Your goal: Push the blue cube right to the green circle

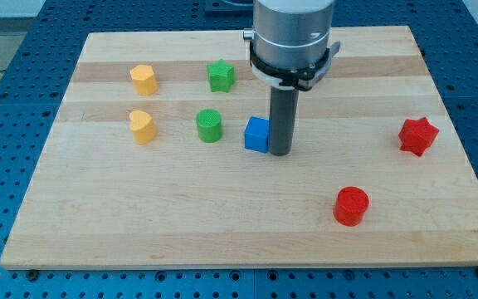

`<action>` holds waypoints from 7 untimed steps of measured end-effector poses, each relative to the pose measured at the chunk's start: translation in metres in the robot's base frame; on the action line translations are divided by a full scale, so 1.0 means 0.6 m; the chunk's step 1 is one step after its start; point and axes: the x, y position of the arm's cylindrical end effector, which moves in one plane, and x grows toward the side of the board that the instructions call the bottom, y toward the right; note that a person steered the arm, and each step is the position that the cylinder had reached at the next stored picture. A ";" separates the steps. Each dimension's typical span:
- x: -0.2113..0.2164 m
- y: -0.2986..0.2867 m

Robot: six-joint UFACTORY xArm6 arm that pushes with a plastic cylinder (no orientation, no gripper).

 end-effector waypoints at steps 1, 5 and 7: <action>-0.011 0.000; 0.041 0.009; 0.061 -0.064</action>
